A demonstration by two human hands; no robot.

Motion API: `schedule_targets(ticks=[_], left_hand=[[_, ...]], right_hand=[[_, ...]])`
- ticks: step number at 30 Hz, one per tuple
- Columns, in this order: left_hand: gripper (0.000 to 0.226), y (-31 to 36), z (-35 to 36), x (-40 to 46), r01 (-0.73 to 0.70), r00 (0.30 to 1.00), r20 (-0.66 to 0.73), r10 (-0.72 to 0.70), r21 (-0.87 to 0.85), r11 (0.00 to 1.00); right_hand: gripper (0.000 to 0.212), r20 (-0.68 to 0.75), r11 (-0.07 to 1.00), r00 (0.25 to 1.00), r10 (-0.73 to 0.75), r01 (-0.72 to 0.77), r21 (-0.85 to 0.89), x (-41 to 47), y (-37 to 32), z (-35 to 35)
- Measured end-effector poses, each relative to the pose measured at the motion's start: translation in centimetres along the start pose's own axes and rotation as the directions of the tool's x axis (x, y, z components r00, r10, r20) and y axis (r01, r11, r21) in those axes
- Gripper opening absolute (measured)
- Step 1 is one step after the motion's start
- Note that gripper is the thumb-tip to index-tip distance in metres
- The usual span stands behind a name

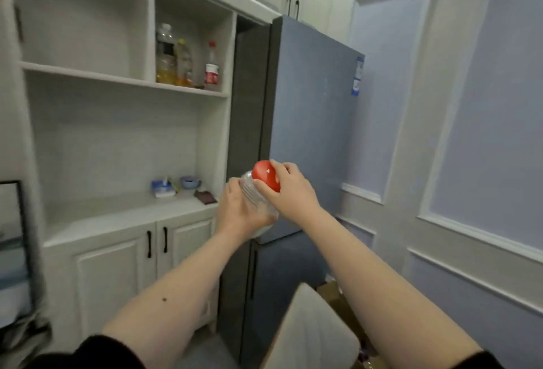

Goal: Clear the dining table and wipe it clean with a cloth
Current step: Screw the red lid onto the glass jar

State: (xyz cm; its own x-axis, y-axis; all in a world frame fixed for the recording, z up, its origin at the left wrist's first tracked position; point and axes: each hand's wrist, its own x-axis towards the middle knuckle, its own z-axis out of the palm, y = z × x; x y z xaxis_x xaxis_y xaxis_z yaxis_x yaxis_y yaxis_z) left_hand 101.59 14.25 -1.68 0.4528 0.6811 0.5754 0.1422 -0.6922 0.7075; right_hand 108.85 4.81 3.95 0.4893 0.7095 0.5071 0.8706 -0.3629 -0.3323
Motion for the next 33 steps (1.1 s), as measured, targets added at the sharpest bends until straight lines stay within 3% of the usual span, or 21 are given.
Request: schedule_targets(ticks=[6,14,21,27,33], left_hand=[[0.085,-7.7,-10.1,7.7,0.096,0.981,-0.184,-0.066,0.155,0.983],[0.084,-13.2,-16.2,18.5,0.214,0.924,-0.361,-0.125,0.218,0.952],[0.107,-15.8,-18.5,31.3,0.227,0.888,-0.437,-0.14,0.154,0.962],[0.094,-16.3,-21.8,41.1,0.211,0.855,-0.513,-0.077,0.209,0.955],[0.099,-17.8,-24.5,49.1,0.211,0.828,-0.558,-0.054,0.222,0.952]], right_hand=[[0.064,0.026,0.979,0.98,-0.195,0.193,0.069,9.3,-10.8,5.9],[0.052,-0.057,0.919,0.917,-0.394,0.395,0.004,21.2,-18.9,10.8],[0.048,-0.153,0.876,0.865,-0.477,0.483,-0.003,33.9,-21.9,12.5],[0.047,-0.241,0.842,0.82,-0.519,0.539,0.025,43.6,-25.4,13.0],[0.044,-0.261,0.819,0.793,-0.55,0.574,0.017,51.4,-29.2,13.4]])
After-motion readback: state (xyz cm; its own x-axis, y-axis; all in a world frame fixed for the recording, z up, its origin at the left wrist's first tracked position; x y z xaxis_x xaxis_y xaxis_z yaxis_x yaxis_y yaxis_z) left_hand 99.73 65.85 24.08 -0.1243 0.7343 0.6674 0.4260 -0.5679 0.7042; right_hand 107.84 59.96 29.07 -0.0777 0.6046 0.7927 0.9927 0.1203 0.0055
